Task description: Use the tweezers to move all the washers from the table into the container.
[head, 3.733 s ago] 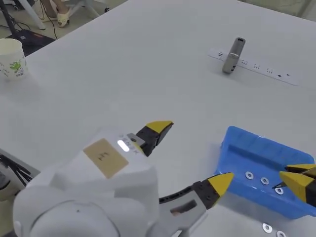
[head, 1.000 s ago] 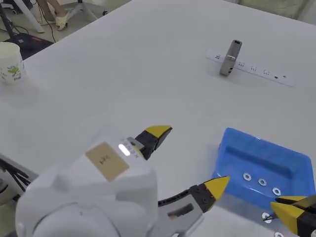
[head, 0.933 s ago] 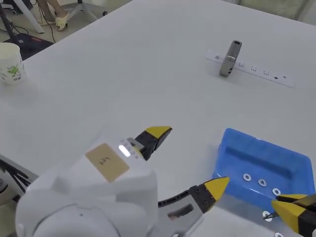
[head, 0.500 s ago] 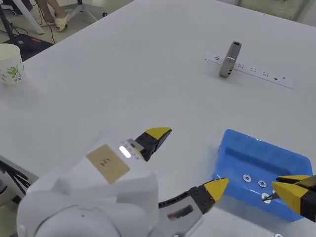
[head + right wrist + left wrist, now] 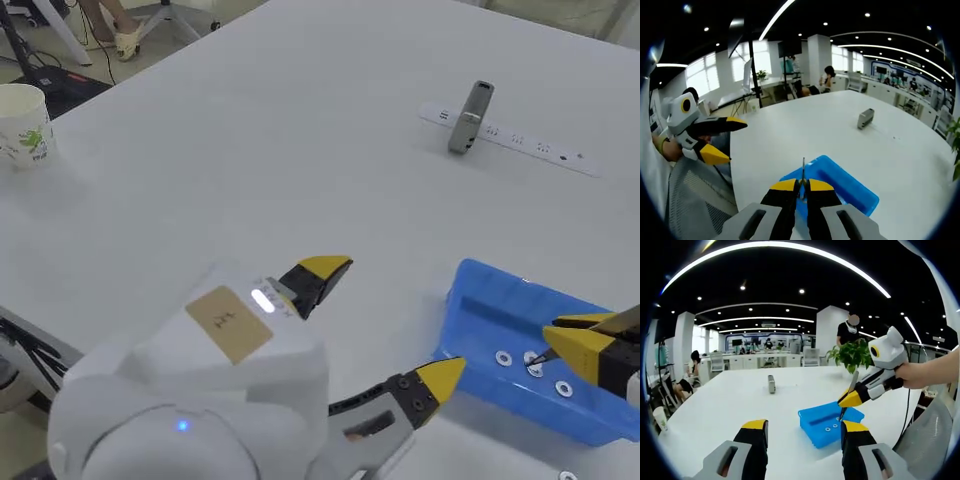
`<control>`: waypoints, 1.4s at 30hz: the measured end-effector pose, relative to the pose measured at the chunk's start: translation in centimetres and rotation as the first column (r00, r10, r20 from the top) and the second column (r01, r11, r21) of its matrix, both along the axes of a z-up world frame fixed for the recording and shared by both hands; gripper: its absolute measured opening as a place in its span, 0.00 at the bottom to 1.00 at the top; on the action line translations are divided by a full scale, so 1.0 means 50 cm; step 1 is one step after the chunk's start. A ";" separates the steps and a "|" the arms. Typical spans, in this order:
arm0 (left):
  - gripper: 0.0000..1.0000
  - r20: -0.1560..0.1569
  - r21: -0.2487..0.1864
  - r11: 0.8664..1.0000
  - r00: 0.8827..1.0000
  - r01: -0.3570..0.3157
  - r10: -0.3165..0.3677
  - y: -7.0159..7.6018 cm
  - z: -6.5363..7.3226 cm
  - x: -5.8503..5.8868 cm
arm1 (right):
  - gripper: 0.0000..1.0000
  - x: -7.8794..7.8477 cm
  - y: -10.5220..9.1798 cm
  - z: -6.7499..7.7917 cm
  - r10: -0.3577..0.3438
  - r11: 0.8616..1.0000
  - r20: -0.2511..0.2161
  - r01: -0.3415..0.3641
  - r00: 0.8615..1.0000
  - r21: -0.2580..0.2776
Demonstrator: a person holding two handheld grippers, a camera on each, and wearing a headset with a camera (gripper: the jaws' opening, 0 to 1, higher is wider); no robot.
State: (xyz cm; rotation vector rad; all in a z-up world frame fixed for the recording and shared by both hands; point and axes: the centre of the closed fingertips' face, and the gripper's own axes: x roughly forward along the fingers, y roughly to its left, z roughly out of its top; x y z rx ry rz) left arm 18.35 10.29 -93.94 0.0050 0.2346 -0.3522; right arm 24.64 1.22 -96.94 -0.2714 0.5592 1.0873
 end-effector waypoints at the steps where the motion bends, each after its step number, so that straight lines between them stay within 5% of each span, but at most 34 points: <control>1: 0.58 0.000 0.000 1.000 1.000 0.000 0.000 0.000 0.000 0.000 | 0.03 0.002 0.003 -0.001 0.002 1.000 0.000 -0.002 1.000 0.001; 20: 0.57 0.000 0.000 1.000 1.000 -0.004 0.004 0.002 0.000 0.000 | 0.03 0.039 0.044 -0.064 0.040 0.999 -0.040 -0.041 0.998 -0.029; 31: 0.56 -0.003 -0.002 1.000 1.000 -0.004 0.004 0.003 -0.001 0.000 | 0.03 0.051 0.054 -0.104 0.015 1.000 -0.109 -0.016 0.994 -0.008; 42: 0.56 -0.005 0.000 1.000 1.000 -0.004 0.004 0.003 -0.002 0.000 | 0.03 0.057 0.075 -0.123 0.023 0.999 -0.102 -0.027 0.995 -0.037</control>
